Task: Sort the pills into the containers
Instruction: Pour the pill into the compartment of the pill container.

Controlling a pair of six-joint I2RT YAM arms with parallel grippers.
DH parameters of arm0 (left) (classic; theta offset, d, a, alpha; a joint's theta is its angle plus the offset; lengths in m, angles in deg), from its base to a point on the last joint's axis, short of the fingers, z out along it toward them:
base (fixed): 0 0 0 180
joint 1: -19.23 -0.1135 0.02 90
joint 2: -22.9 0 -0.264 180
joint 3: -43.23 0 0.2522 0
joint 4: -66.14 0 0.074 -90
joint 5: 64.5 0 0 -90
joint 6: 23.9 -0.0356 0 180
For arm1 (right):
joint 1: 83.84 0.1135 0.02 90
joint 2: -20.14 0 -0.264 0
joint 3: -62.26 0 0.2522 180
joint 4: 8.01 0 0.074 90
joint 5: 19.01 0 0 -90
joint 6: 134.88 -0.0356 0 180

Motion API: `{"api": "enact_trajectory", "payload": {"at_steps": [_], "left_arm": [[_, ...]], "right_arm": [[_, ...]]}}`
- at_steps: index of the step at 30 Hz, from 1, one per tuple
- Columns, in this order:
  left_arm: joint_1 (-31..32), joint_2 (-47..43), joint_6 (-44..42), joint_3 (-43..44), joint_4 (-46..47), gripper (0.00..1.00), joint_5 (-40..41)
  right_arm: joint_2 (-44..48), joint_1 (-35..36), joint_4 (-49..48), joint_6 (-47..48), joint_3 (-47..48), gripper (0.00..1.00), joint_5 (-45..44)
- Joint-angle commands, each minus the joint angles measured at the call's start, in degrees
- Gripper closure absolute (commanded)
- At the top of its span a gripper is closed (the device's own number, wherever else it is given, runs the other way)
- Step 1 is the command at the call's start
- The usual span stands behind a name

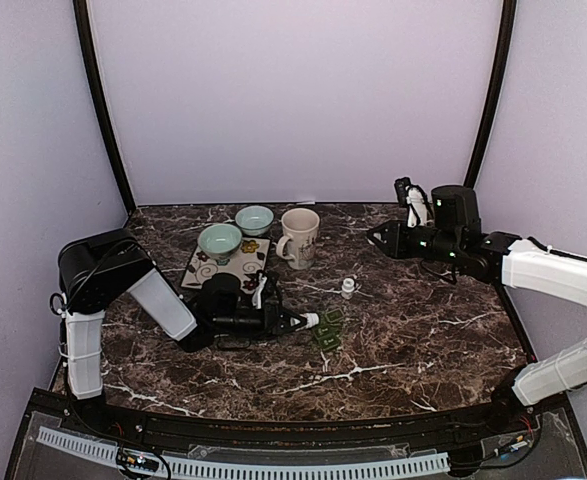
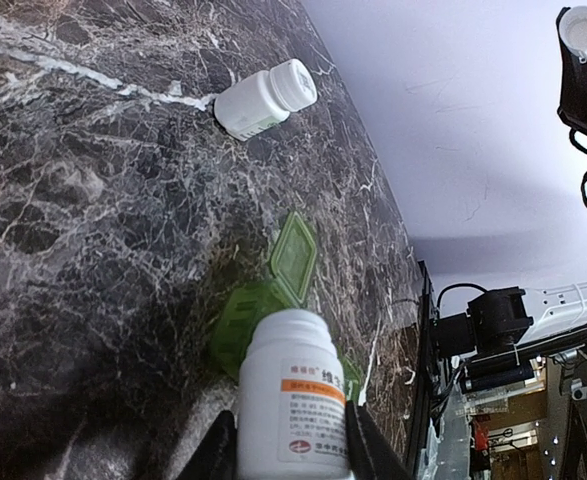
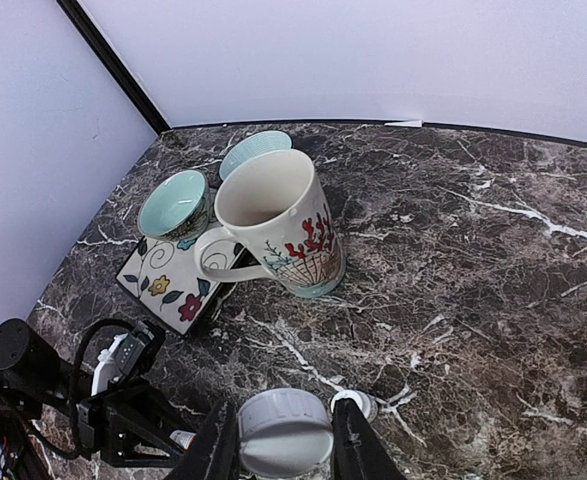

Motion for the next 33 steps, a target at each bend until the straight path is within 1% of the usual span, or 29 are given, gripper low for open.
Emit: {"api": "enact_trajectory", "payload": {"at_steps": [1, 14, 33], "left_arm": [[0.4, -2.1, -1.9, 1.6, -2.1, 1.00, -0.1], [0.4, -3.3, -2.9, 2.1, -3.6, 1.00, 0.2], [0.4, -3.2, -0.7, -0.4, 4.6, 1.00, -1.2]], "right_arm": [[-0.2, -0.4, -2.4, -0.2, 0.2, 1.00, 0.3], [0.0, -0.5, -2.5, -0.2, 0.4, 1.00, 0.6], [0.0, -0.5, -2.2, -0.3, 1.0, 1.00, 1.2]]}}
